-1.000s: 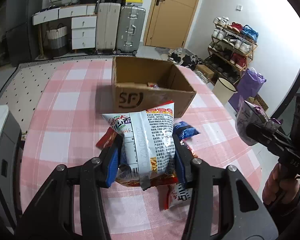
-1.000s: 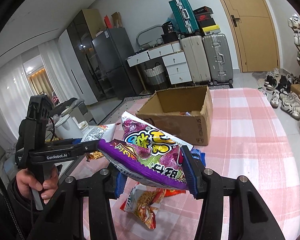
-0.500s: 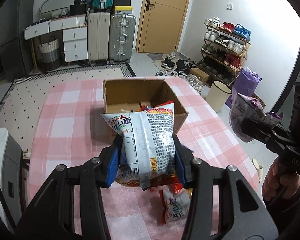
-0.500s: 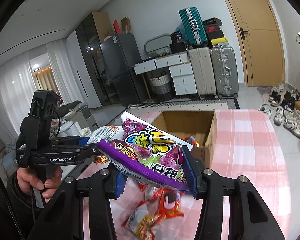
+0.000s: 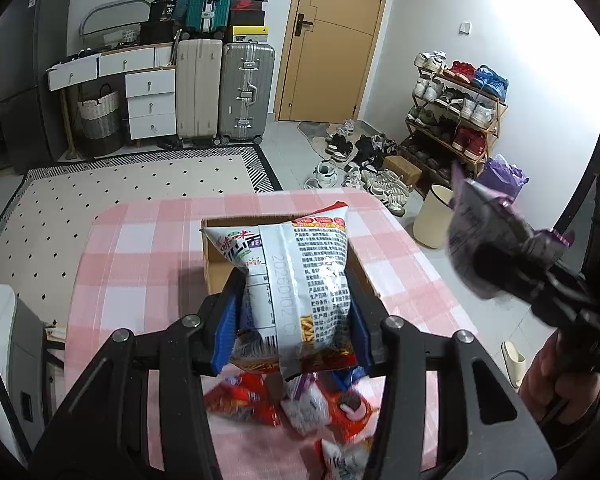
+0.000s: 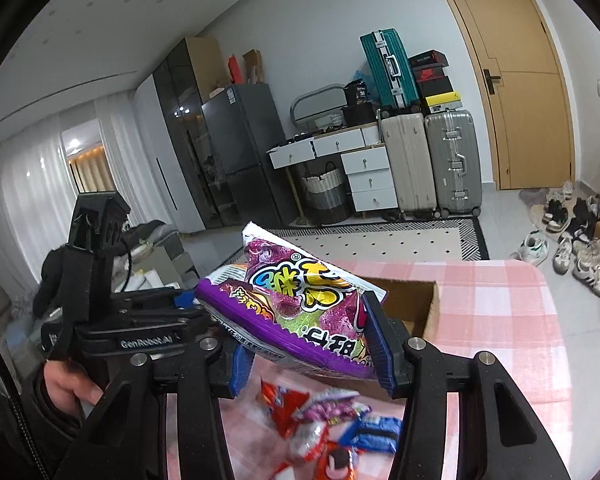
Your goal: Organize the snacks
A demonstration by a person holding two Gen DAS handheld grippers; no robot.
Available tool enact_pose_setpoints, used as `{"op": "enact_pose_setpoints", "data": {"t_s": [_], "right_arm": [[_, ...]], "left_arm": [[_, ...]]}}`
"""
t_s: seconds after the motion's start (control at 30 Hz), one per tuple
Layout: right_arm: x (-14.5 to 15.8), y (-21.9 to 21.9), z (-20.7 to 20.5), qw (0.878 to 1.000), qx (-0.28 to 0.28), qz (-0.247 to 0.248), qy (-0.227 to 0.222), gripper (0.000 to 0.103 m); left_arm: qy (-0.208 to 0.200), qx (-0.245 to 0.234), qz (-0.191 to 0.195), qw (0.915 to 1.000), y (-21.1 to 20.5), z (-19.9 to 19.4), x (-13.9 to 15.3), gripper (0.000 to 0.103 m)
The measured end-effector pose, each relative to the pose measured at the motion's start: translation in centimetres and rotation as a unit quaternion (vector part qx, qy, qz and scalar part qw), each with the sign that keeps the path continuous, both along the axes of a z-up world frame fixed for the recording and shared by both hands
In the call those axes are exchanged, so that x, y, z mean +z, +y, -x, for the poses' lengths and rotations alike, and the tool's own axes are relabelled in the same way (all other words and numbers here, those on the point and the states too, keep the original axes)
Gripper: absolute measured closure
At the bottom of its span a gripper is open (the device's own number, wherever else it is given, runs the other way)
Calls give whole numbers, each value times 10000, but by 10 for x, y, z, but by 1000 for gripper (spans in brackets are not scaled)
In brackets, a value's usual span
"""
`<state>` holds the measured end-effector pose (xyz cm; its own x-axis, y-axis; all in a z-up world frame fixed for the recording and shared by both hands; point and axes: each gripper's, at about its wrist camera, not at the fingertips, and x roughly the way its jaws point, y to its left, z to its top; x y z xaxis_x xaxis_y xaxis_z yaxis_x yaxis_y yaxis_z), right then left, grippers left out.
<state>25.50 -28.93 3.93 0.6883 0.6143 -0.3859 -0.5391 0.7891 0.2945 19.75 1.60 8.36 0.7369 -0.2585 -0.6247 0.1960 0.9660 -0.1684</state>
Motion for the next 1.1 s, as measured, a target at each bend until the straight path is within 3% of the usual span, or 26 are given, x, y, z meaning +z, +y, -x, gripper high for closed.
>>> {"op": "enact_pose_setpoints", "data": {"t_s": [0.33,0.53,1.1], "right_arm": [[4,9,-47,9999,-50,48,100,54],[-9,10,-76,9996,-58,164,218,54],[-86,18,-156,9963,-46,243,820,54]], "left_arm": [[65,87,-60,9999,0,-75,12,59],[208,26,-99,9997,1,-118,1,59],[785,-36,22,9969,-2,-211,-97,59]]}}
